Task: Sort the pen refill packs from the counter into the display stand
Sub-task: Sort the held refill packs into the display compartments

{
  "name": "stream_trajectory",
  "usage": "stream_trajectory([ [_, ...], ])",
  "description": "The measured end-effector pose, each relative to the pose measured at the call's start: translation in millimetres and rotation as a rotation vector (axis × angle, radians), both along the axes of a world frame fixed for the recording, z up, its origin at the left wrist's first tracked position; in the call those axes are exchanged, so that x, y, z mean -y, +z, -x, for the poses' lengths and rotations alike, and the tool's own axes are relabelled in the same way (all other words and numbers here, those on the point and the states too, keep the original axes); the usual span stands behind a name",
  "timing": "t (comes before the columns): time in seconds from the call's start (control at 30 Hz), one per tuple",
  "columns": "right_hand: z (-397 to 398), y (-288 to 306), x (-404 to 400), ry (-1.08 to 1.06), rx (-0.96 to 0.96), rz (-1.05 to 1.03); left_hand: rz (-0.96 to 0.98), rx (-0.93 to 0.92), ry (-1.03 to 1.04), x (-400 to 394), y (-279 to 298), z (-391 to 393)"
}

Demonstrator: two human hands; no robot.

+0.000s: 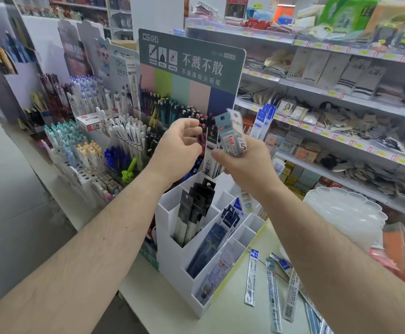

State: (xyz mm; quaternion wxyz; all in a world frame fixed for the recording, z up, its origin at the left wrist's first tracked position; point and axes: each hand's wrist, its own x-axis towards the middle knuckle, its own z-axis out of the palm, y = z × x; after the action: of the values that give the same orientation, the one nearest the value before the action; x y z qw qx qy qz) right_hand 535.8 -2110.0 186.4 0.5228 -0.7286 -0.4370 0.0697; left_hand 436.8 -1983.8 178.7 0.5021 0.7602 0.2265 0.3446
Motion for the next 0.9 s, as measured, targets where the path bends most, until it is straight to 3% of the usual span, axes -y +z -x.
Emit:
stream_trajectory([
  [0.13,0.8,0.4,22.5,-0.047,-0.2,-0.1,-0.401,0.032,0.253,23.5,5.5,10.7],
  [0.2,0.8,-5.5,31.9,-0.096,-0.327,-0.122,-0.524,0.091,0.22,41.0,9.7,14.7],
  [0.27,1.4,-11.4,40.3,-0.125,-0.474,-0.158,-0.518,0.099,0.095,61.3,10.0,16.5],
  [0.5,10.3,-26.9,68.1,-0.173,-0.88,-0.231,-0.063,-0.198,-0.327,116.0,-28.8,1.5],
  [0.7,-1.1,-36.5,98.1,-0.121,-1.009,-0.152,0.498,-0.07,-0.403,136.0,-52.7,-17.7],
  [0.9,-17.6,-53.0,142.6,-0.051,-1.223,-0.21,0.859,-0.09,-0.41,147.7,-59.5,-27.6],
])
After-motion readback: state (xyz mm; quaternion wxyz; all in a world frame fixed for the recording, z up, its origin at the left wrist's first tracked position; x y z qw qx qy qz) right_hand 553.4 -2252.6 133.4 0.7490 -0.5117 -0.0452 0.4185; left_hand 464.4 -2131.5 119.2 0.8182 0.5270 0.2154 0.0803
